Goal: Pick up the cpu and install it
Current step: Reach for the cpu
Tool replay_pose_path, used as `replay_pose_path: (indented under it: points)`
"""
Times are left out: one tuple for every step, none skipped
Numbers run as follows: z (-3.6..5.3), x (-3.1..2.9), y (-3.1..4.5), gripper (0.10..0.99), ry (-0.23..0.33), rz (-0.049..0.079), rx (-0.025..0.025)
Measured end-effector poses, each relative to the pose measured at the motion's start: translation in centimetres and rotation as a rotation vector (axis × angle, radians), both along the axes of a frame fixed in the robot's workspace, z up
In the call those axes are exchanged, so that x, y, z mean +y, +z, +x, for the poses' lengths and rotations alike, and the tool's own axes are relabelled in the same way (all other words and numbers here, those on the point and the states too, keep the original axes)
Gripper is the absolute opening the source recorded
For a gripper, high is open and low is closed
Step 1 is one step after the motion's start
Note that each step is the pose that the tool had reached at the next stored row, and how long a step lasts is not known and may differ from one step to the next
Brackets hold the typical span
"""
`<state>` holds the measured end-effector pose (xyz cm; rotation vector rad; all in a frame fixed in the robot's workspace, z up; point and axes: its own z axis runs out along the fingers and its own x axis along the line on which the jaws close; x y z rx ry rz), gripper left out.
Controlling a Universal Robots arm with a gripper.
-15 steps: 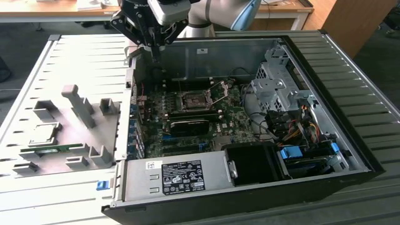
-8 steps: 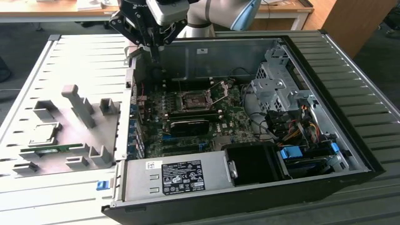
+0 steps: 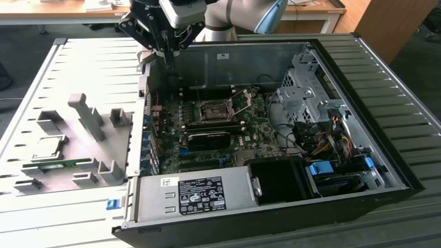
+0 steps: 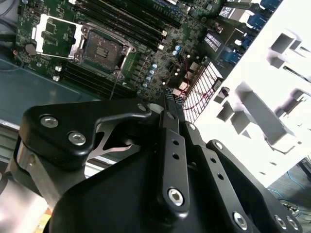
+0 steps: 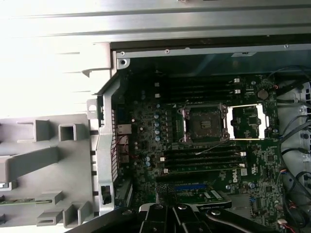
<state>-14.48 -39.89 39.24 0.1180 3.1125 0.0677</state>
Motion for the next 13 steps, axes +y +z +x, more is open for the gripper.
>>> replay_pose_path:
  points:
    - [-0.04,0.00,0.00,0.106,0.000,0.000,0.0000]
    - [-0.08,0.00,0.00,0.106,0.000,0.000,0.0000]
    - [-0.10,0.00,-0.01,0.106,0.000,0.000,0.0000]
    - [-0.13,0.00,-0.01,0.106,0.000,0.000,0.0000]
    - [-0.19,0.00,-0.02,0.106,0.000,0.000,0.0000]
    - [-0.24,0.00,-0.02,0.106,0.000,0.000,0.0000]
    - [-0.29,0.00,-0.02,0.106,0.000,0.000,0.0000]
    - [-0.34,0.00,-0.02,0.106,0.000,0.000,0.0000]
    - [-0.39,0.00,-0.02,0.106,0.000,0.000,0.0000]
    - [-0.41,0.00,-0.02,0.106,0.000,0.000,0.0001]
    - [-0.45,0.00,-0.03,0.106,0.000,0.000,0.0000]
    - [-0.49,0.00,-0.03,0.106,0.000,0.000,0.0000]
    - [-0.51,0.00,-0.03,0.106,0.000,0.000,0.0001]
